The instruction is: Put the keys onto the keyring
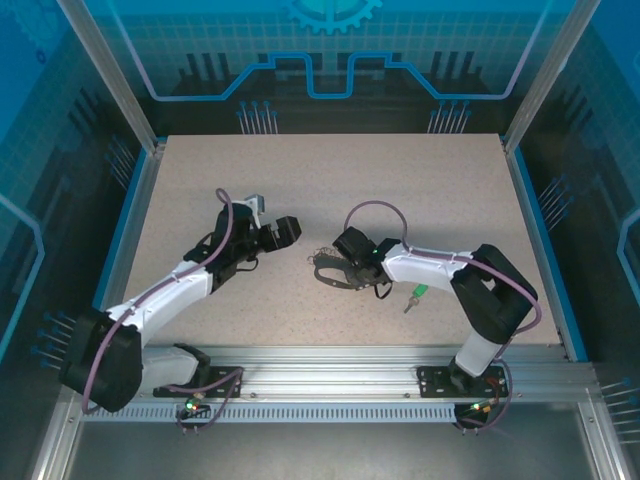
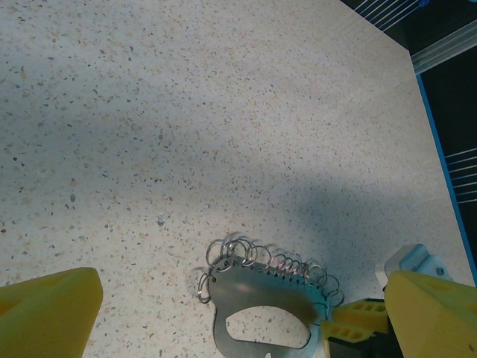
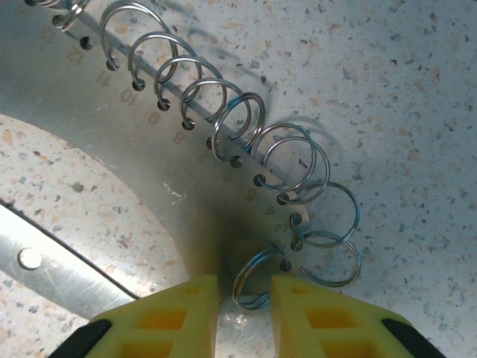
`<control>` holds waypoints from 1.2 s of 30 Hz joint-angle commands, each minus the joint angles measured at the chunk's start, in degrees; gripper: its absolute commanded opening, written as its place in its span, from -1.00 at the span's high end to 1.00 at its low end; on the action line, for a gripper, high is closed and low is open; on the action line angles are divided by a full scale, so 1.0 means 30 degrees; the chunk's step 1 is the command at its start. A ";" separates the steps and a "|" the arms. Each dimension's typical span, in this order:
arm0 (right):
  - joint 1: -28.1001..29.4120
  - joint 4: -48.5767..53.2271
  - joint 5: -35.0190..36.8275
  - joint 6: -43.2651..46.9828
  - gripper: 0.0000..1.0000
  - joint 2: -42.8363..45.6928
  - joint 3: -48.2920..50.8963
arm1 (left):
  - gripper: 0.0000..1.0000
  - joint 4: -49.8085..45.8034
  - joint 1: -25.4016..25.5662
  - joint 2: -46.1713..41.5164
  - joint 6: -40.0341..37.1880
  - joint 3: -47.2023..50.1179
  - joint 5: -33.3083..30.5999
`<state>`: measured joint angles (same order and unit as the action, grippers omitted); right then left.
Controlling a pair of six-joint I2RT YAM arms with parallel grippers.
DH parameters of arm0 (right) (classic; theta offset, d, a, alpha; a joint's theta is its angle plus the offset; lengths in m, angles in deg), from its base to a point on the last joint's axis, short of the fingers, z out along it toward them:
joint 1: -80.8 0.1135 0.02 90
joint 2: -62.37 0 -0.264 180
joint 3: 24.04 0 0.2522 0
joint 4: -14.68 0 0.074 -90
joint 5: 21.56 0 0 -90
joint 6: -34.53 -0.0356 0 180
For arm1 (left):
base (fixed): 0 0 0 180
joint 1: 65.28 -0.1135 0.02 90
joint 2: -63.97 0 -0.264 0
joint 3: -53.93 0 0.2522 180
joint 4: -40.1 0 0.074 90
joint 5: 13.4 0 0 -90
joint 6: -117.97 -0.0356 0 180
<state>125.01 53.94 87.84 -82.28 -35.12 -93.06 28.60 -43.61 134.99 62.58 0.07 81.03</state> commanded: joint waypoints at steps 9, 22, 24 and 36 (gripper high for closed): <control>0.0009 -0.0149 0.0887 -0.0073 0.56 -0.0752 -0.0590 | -0.98 0.0653 0.0188 0.0640 0.0065 -0.0839 0.0575; -0.0432 -0.0327 0.0827 0.0071 0.84 -0.0297 -0.0299 | -0.98 0.0947 0.0216 0.1052 0.0007 -0.0983 0.0644; -0.0467 -0.0354 0.0814 0.0085 0.89 -0.0231 -0.0248 | -0.98 0.0974 0.0218 0.1052 0.0007 -0.1010 0.0664; -0.0817 -0.0321 0.1033 0.0202 0.59 -0.0073 0.0053 | -0.98 0.1040 0.0247 0.1169 -0.0052 -0.1248 0.0729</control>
<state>123.22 52.45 90.18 -81.63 -36.21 -93.61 30.59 -43.34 137.90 62.58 -1.42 81.71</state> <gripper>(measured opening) 0.196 0.991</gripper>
